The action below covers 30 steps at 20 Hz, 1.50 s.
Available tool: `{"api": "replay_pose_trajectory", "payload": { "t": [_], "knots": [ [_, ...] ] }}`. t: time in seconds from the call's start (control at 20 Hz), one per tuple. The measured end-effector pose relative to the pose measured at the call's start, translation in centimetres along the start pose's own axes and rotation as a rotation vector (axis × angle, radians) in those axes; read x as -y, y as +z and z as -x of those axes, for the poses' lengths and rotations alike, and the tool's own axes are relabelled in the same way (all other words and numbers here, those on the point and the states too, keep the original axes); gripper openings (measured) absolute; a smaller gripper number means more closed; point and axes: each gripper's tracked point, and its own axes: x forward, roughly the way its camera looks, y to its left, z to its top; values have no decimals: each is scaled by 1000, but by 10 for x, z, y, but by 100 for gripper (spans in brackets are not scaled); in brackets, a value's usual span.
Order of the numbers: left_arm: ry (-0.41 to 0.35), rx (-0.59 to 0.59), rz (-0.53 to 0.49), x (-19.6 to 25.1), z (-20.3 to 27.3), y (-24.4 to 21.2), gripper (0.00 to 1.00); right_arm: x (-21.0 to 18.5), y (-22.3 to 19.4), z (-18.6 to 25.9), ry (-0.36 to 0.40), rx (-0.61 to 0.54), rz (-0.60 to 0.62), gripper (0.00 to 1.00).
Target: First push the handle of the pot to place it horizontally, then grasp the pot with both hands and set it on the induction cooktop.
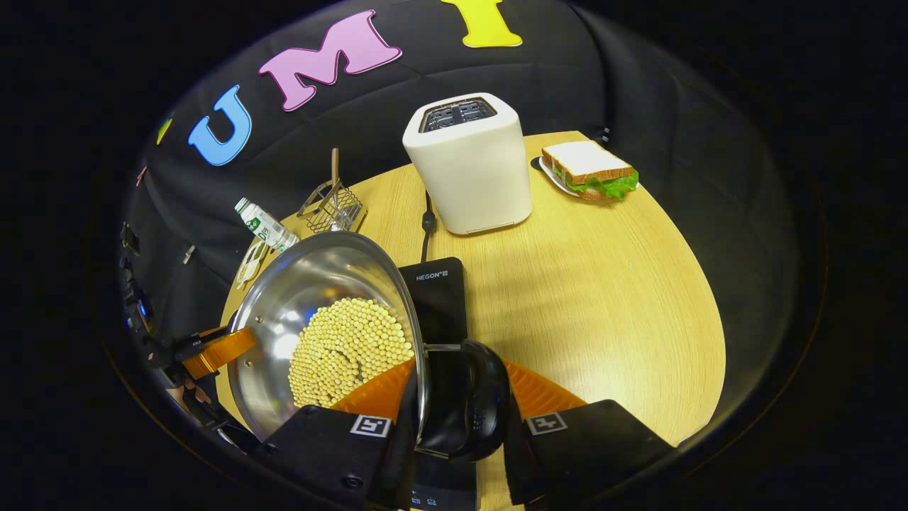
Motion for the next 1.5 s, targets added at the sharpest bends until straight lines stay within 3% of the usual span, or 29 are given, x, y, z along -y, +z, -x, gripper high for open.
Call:
{"api": "replay_pose_trajectory", "payload": {
  "t": [0.7,0.75,1.1,1.15,1.25,1.3,1.35,1.5],
  "knots": [
    [2,13,2,0,1,1,54,-1,0,0,4,-1,-7,54],
    [5,14,4,0,1,2,55,-1,0,0,5,-1,-8,50],
    [2,36,-21,0,3,4,60,-5,1,1,28,8,16,60],
    [4,56,-23,0,6,9,64,-6,1,5,32,14,25,62],
    [28,90,-33,-4,10,18,92,-10,3,8,35,27,26,72],
    [43,96,-40,-4,14,19,98,-11,-2,8,28,38,21,92],
    [56,103,-48,-5,17,22,97,-8,8,12,19,54,16,100],
    [76,129,-65,-3,29,26,97,-10,16,25,11,96,11,99]
  ]
}}
